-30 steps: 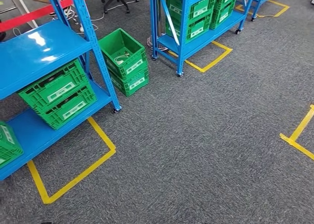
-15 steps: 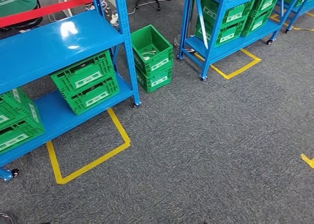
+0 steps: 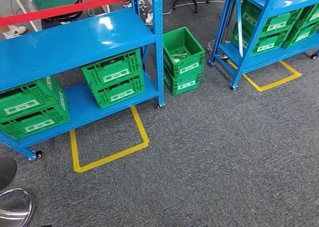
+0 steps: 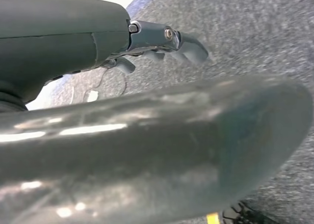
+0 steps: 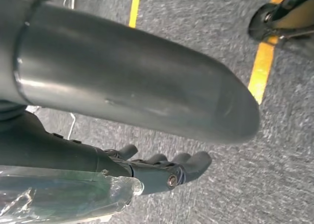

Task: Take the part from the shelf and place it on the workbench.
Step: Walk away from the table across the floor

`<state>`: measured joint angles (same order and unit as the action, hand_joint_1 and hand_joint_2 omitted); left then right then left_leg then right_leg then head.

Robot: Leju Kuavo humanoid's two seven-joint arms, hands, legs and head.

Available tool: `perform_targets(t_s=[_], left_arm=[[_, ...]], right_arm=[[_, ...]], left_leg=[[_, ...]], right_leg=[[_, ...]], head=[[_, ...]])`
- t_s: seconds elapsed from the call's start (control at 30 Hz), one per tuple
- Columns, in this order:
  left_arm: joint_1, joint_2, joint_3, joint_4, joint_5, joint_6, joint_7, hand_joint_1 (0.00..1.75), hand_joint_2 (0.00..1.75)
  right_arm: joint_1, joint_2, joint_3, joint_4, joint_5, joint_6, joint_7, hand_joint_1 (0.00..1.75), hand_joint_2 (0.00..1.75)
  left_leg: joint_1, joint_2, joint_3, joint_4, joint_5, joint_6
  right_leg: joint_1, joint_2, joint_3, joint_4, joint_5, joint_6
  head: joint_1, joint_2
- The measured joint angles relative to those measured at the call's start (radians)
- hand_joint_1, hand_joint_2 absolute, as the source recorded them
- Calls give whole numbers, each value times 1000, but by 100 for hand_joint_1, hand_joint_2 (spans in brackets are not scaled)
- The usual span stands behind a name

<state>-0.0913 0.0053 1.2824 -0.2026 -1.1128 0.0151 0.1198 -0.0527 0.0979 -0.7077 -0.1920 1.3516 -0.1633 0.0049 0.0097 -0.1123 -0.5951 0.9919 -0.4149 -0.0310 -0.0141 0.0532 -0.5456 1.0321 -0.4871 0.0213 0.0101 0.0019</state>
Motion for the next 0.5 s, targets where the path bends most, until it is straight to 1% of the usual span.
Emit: perform_targets(t_s=[0.03,0.07,0.1,0.13,0.17,0.2,0.23,0.27,0.3,0.33,0.37,0.4,0.43,0.47,0.5], left_arm=[[1,0,0,0,0,0,0,0,0],[0,0,0,0,0,0,0,0,0],[-2,0,0,0,0,0,0,0,0],[-4,0,0,0,0,0,0,0,0],[-6,-1,0,0,0,0,0,0,0],[-5,-2,0,0,1,0,0,0,0],[-3,-2,0,0,1,0,0,0,0],[-2,-1,0,0,1,0,0,0,0],[-2,-1,0,0,1,0,0,0,0],[-3,0,0,0,1,0,0,0,0],[-6,-1,0,0,1,0,0,0,0],[-8,-1,0,0,1,0,0,0,0],[-9,-1,0,0,1,0,0,0,0],[-7,-1,0,0,1,0,0,0,0],[-4,-1,0,0,1,0,0,0,0]], right_arm=[[0,1,0,0,0,0,0,0,0],[1,1,0,0,0,0,0,0,0],[1,1,0,0,0,-1,0,0,0],[2,1,0,0,0,-1,0,0,0],[2,1,0,0,0,0,0,0,0],[3,1,0,0,0,0,0,0,0],[3,1,0,0,0,0,0,0,0],[2,1,0,0,0,0,0,0,0],[1,1,0,0,0,0,0,0,0],[1,1,0,0,0,0,0,0,0],[1,1,0,0,0,0,0,0,0],[1,1,0,0,0,0,0,0,0],[0,1,0,0,0,0,0,0,0],[-2,1,0,0,0,0,0,0,0],[-4,1,0,0,0,0,-1,0,0]], left_leg=[[-1,17,-9,18,-12,-5],[-2,41,-27,55,-36,-9],[-3,69,-55,113,-68,-12],[-3,87,-88,182,-101,-15],[-2,95,-115,240,-122,-17],[-1,98,-130,272,-127,-17],[-1,100,-125,266,-113,-17],[-1,105,-102,224,-84,-15],[-2,121,-66,159,-51,-12],[-6,143,-30,93,-28,-9],[-9,161,-4,43,-15,-4],[-11,173,10,14,-12,1],[-14,171,13,5,-16,6],[-13,160,12,4,-15,13],[-11,150,14,1,-15,18]], right_leg=[[-1,-11,0,-2,2,-7],[-2,-23,1,-4,4,-13],[0,-35,1,-4,4,-16],[2,-49,0,-5,3,-19],[4,-63,0,-4,2,-21],[5,-77,1,-4,1,-22],[5,-89,2,-4,0,-22],[5,-100,3,-4,-2,-20],[6,-110,6,-4,-4,-18],[9,-120,8,-3,-7,-14],[12,-130,10,-3,-11,-9],[15,-139,11,-4,-14,-4],[18,-148,14,-6,-16,1],[19,-158,19,-10,-18,6],[18,-156,22,-9,-22,11]], head=[[-4,0],[-8,0],[-11,0],[-13,0],[-13,0],[-13,0],[-13,0],[-13,0],[-13,0],[-14,0],[-14,0],[-13,0],[-13,0],[-12,0],[-11,0]])
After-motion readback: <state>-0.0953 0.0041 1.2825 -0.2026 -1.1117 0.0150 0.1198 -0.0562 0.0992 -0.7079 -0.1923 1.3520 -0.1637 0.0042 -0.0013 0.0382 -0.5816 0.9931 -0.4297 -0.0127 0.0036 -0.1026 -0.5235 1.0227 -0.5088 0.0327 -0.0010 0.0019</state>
